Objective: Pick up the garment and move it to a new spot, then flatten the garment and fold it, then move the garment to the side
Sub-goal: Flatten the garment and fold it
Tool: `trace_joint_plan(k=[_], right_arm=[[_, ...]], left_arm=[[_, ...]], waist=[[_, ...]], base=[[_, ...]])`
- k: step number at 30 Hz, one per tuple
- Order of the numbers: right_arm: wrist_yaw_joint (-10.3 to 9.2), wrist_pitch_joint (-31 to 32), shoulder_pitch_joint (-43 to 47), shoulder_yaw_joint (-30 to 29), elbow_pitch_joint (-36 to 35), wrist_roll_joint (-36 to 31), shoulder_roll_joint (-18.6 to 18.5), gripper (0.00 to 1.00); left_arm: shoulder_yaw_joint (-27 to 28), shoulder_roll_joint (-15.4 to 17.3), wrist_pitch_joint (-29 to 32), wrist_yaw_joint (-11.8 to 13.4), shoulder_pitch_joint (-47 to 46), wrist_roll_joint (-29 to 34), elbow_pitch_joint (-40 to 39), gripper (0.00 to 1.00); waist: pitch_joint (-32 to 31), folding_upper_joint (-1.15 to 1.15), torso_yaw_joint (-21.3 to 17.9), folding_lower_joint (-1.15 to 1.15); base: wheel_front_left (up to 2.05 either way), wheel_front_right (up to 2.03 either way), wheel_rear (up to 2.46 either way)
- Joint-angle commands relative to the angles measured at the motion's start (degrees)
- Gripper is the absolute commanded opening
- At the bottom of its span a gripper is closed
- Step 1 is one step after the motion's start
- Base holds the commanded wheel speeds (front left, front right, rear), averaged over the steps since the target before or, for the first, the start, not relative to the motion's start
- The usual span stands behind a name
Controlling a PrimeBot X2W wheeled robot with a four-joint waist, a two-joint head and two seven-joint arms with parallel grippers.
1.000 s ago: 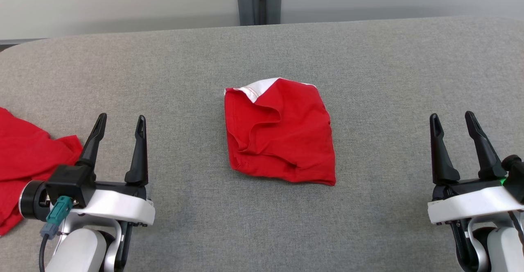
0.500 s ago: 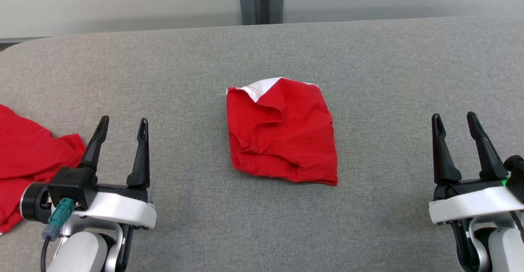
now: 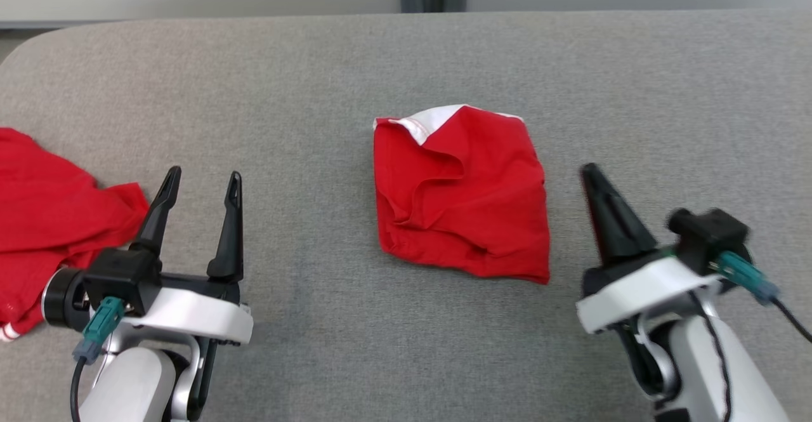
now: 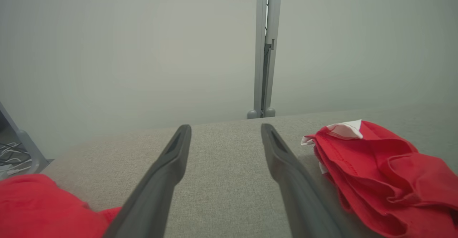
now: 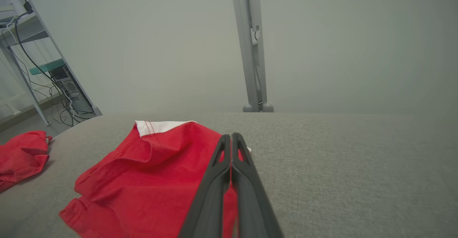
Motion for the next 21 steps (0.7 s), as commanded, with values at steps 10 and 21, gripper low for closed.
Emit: trace_joint_plan(k=[10, 21], right_arm=[[0.01, -2.7, -14.1, 9.8, 18.2, 2.8, -0.6, 0.0], [0.01, -5.3, -25.3, 17.5, 33.2, 6.7, -0.1, 0.0]], left_arm=[[-1.8, -2.0, -1.5, -1.6, -4.6, 0.3, 1.9, 1.0], [-2.3, -3.5, -2.9, -2.6, -6.6, 0.4, 4.7, 1.0]], waist=[[4.8, 0.0, 5.9, 0.0], [6.4, 0.0, 8.2, 0.0]], base=[[0.0, 0.0, 0.0], [0.0, 0.0, 0.0]])
